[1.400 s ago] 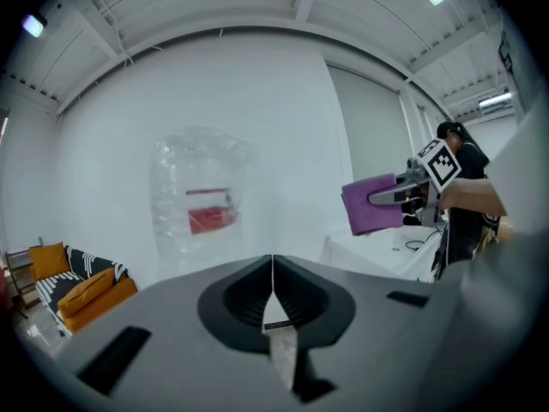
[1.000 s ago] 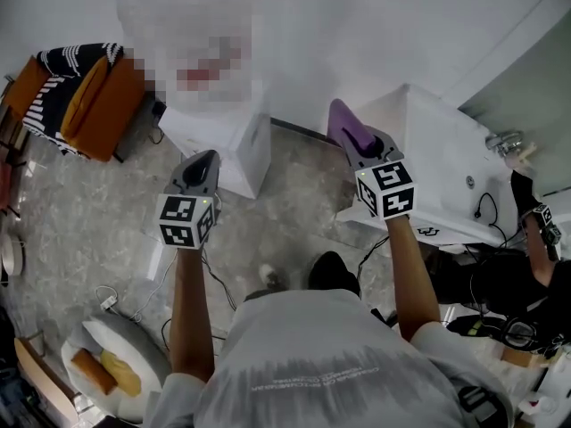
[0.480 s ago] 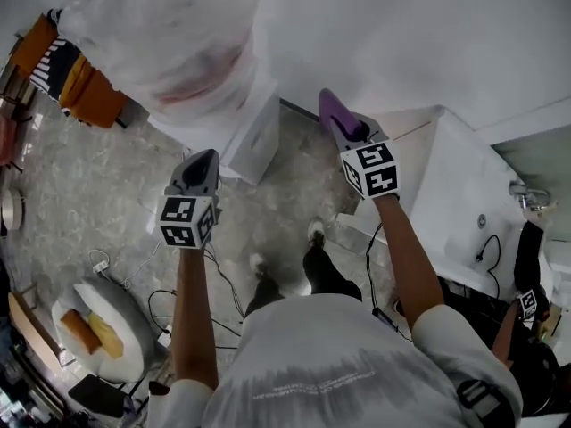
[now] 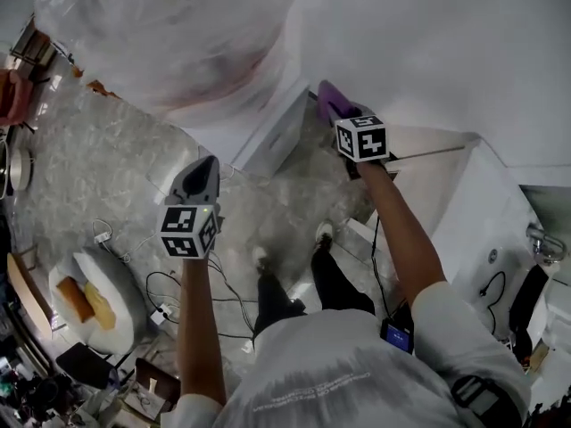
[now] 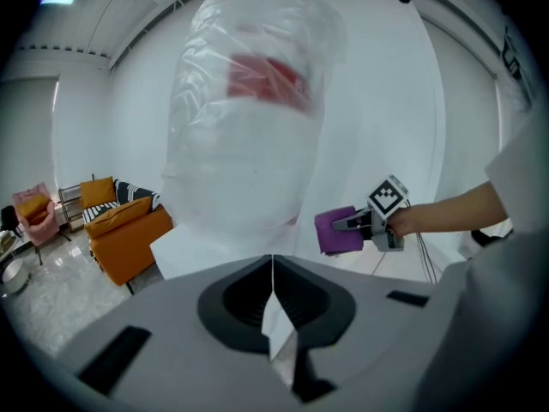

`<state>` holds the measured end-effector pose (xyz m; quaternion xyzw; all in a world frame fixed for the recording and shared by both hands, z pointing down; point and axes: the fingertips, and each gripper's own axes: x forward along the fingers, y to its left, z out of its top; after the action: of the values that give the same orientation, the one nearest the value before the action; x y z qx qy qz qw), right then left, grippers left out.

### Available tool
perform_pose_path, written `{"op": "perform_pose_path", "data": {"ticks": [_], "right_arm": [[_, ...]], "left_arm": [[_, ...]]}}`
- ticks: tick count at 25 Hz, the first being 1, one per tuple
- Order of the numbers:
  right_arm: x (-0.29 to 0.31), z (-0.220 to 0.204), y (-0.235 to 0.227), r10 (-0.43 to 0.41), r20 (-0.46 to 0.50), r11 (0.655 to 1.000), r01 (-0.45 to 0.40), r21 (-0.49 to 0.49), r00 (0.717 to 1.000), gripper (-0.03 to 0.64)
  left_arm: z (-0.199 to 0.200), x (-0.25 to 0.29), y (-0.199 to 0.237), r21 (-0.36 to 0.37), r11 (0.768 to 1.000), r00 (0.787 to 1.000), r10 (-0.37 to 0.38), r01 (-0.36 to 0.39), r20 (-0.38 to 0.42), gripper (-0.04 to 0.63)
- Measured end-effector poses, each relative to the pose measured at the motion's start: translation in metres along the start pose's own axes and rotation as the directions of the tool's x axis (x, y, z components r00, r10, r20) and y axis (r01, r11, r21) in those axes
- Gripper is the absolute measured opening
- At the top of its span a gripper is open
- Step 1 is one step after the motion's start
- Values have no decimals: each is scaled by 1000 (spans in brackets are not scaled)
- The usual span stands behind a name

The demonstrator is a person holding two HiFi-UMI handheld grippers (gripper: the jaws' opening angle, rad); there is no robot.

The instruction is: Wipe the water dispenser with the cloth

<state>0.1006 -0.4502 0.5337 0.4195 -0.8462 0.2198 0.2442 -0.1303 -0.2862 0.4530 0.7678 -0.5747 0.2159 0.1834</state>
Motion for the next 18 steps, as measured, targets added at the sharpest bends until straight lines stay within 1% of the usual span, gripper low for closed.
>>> {"op": "perform_pose_path", "data": {"ticks": [4,8,10,15,18], "right_arm": [[35,-4,9,19,-23,998,-18,59,1000,55],[52,-7,23,36,-36,997,-34,64,999,55],[53,-6,35,46,-33,998,-45,40,998,55],[49,-4,67,46,-28,996,-47,-71,999,55],[43,-11,84,73,-32,990,-77,-118,997,55]], "left_arm": [[-16,-4,11,-20,1000,1000,22,-22,-21,17],[-27,-5,12,-39,999,999,21,-22,-31,17],[-29,-5,11,-43,999,999,16,-17,-30,17],[-35,-7,8,-46,999,1000,-1,0,-26,17],[-40,-12,7,-44,999,1000,-8,6,-26,17]]}}
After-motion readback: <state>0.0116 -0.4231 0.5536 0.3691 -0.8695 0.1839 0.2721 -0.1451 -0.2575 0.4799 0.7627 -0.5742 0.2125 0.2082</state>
